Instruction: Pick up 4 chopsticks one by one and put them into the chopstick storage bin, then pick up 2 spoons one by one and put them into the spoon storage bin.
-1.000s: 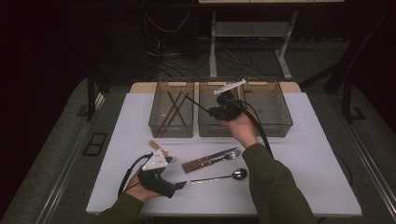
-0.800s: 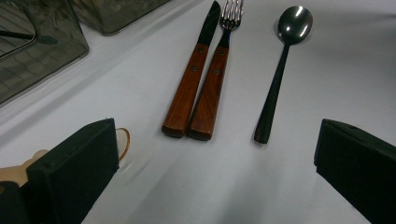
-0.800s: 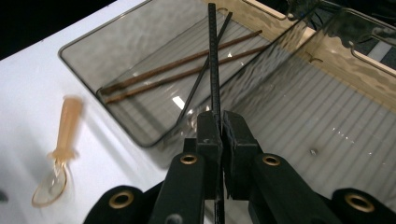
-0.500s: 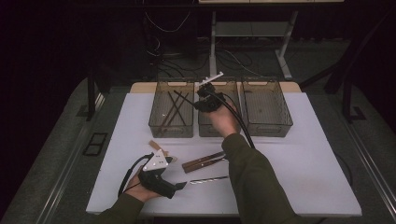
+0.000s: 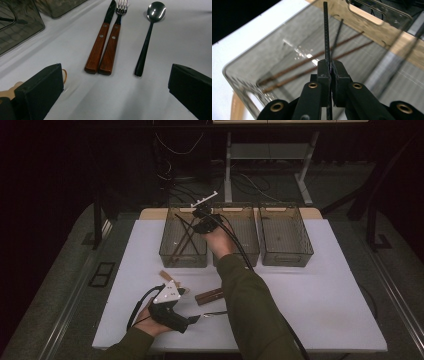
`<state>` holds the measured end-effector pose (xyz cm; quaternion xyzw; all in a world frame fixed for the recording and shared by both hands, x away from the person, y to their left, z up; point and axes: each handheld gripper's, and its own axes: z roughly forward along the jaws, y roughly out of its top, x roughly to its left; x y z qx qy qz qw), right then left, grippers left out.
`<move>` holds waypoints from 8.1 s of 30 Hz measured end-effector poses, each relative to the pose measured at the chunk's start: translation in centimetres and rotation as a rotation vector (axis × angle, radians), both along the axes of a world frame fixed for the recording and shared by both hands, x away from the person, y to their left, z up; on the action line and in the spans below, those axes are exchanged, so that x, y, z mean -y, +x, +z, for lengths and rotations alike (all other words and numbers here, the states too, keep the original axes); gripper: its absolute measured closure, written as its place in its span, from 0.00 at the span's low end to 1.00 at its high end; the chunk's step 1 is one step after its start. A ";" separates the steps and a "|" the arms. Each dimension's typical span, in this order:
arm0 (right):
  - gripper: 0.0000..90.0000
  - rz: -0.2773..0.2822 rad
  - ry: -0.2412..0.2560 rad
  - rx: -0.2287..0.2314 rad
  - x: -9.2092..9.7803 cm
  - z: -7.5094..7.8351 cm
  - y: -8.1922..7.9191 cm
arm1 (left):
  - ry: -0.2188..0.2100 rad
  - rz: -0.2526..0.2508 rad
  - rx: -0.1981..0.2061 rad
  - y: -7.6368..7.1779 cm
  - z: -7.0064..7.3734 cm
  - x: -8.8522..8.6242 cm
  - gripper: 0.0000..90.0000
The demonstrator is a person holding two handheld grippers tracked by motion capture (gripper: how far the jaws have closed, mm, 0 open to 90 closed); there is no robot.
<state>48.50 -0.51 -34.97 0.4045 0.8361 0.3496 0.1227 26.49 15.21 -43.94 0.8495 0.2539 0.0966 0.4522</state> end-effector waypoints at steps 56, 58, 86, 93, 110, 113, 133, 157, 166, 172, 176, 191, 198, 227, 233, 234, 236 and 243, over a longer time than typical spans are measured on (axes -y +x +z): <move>0.14 0.074 0.190 0.164 13.3 -1.1 -10.6 | -0.008 0.010 -0.013 0.2 0.0 -0.4 0.00; 0.14 0.078 0.186 0.175 14.3 -1.4 -11.3 | -0.006 0.009 -0.014 0.2 -0.1 -0.4 0.00; 0.14 0.003 0.209 0.178 26.0 -6.9 -19.7 | -0.002 0.003 -0.011 0.2 0.0 -0.3 0.00; 0.14 0.022 0.211 0.159 27.4 -8.0 -21.5 | -0.004 0.002 -0.006 0.2 0.1 -0.4 0.00; 0.14 0.025 0.172 0.141 28.5 -8.9 -23.3 | 0.005 0.005 -0.004 0.2 0.2 -0.6 0.00; 0.14 0.026 0.168 0.134 28.5 -9.0 -23.3 | 0.006 0.012 -0.002 0.3 0.3 -0.7 0.00; 0.14 0.033 0.164 0.131 28.3 -9.0 -23.3 | 0.021 0.145 0.027 1.5 1.1 -3.5 0.24; 0.14 0.036 0.168 0.125 28.2 -9.0 -23.3 | 0.099 0.245 0.046 4.3 0.6 -5.3 0.78; 0.14 0.037 0.164 0.121 28.2 -9.1 -23.3 | 0.139 0.257 0.041 6.3 0.9 -5.0 0.93; 0.14 0.037 0.160 0.121 28.3 -9.1 -23.2 | 0.177 0.230 0.004 7.1 0.7 -4.3 0.99; 0.14 0.036 0.161 0.123 28.3 -9.1 -23.3 | 0.206 0.226 -0.018 6.6 0.6 -4.3 0.99; 0.14 0.035 0.160 0.127 28.3 -9.0 -23.3 | 0.191 0.231 -0.099 5.9 -0.3 -4.6 0.99; 0.14 0.038 0.160 0.126 28.3 -9.0 -23.3 | 0.153 0.233 -0.109 6.4 -0.5 -4.4 0.99; 0.14 0.038 0.161 0.120 28.2 -9.2 -23.2 | 0.111 0.250 -0.096 9.0 -0.8 -0.9 0.99; 0.14 0.038 0.165 0.122 28.2 -9.1 -23.3 | 0.098 0.250 -0.065 8.8 -0.1 -1.1 0.97; 0.14 0.038 0.165 0.122 28.3 -9.1 -23.2 | 0.099 0.247 -0.056 8.9 0.1 -1.1 0.94; 0.14 0.038 0.164 0.121 28.3 -9.1 -23.2 | 0.104 0.235 -0.047 9.2 0.2 -1.1 0.89; 0.14 0.038 0.162 0.121 28.3 -9.1 -23.2 | 0.110 0.215 -0.059 10.6 0.2 -0.6 0.75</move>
